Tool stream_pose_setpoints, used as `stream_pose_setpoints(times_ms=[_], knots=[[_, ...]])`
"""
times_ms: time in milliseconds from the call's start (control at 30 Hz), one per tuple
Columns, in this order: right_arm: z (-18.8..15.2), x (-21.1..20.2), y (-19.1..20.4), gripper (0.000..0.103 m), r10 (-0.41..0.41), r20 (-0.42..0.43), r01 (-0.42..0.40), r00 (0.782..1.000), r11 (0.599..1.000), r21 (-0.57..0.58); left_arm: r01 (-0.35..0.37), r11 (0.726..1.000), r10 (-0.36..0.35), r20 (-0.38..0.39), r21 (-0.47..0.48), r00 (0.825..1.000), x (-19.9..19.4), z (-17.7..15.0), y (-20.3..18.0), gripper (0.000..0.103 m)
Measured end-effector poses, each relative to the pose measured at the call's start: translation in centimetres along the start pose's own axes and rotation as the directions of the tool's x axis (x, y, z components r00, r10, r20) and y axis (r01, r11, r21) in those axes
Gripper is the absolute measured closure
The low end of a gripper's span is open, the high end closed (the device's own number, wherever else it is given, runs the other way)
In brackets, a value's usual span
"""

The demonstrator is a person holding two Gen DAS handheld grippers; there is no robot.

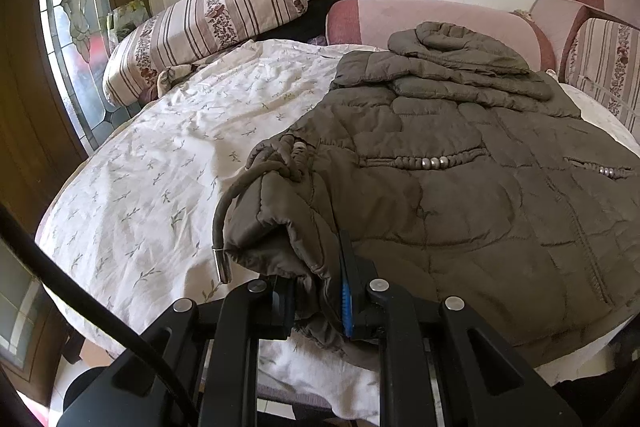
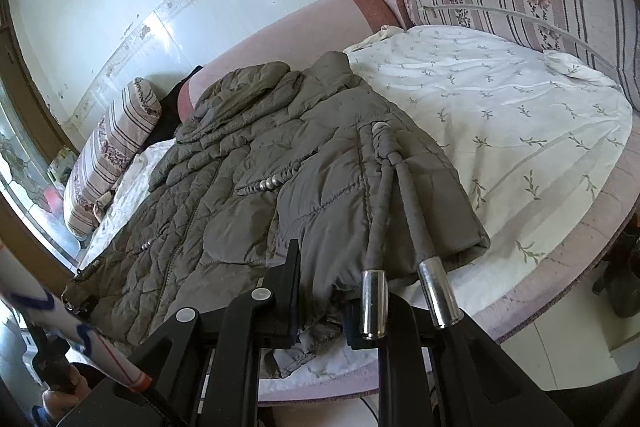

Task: Fold large clothes
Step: 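Fold the hem edge inward with the left tool while the right tool holds the cords, then lift the jacket hem with both tools and fold it over toward the hood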

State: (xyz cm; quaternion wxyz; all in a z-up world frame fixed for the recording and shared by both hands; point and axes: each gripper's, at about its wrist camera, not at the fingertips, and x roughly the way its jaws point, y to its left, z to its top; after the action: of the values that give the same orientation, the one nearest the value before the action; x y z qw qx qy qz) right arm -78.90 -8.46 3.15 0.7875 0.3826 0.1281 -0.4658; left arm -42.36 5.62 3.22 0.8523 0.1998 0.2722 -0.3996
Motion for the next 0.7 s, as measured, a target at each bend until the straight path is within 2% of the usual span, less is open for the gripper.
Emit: stream_pose_setpoints(times_ms=[267, 700], knots=[[0.6, -2.3, -0.3, 0.087, 0.031, 0.012, -0.031, 0.999, 0.999, -0.024, 0.020, 1.000, -0.019, 0.028, -0.006, 0.999, -2.2, 0.4, 0.6, 0.087], [2.5, -5.2, -0.3, 0.088, 0.086, 0.051, -0.083, 0.995, 0.995, -0.058, 0.038, 0.999, -0.036, 0.067, -0.019, 0.997, -4.2, 2.8, 1.5, 0.087]])
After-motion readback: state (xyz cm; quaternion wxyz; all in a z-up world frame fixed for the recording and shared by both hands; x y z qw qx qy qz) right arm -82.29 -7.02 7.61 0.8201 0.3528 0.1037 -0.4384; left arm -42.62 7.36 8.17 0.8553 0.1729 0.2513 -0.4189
